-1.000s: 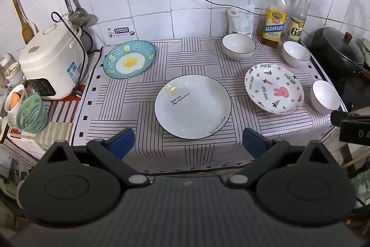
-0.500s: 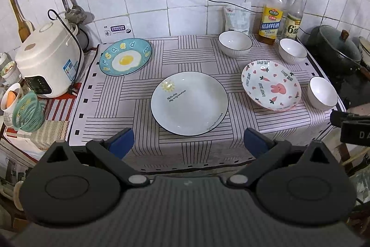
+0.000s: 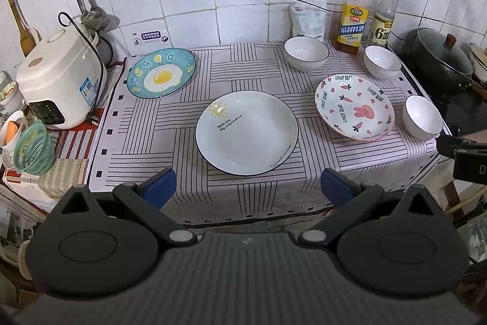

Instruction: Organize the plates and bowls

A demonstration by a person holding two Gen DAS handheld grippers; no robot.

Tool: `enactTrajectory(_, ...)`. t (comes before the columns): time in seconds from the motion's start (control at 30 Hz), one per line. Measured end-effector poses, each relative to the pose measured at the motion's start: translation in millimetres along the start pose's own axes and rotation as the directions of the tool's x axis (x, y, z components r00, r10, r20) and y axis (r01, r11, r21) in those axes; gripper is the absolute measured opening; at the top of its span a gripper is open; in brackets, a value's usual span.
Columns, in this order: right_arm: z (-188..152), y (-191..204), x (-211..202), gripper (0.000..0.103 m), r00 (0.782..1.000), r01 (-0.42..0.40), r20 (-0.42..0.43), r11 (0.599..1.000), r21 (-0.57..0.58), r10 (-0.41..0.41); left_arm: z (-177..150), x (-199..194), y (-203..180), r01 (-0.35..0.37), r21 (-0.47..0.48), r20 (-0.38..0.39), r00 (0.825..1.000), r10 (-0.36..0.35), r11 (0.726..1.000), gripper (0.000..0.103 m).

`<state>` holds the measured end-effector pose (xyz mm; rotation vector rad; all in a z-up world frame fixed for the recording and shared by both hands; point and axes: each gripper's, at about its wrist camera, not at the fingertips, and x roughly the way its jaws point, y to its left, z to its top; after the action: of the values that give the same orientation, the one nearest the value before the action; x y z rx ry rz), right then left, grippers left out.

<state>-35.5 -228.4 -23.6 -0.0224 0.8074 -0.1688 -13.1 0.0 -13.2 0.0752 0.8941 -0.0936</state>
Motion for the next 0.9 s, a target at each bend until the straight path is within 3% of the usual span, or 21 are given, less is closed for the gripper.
enactTrajectory(0.77,-1.5,-0.3,-1.3,0.103,1.000,-0.001,0.020,1.000,-0.011,0.002,-2.8,2.2,-2.7,0.002,-0.005,-0.004,1.000,-0.002,1.000,0.103)
enactTrajectory(0.9,-3.3,0.4,-3.1,0.103,0.997,-0.046,0.059,0.999,-0.007,0.046,-3.1,3.6,-0.3,0.039,-0.001,-0.020,0.999,-0.039,0.999,0.103)
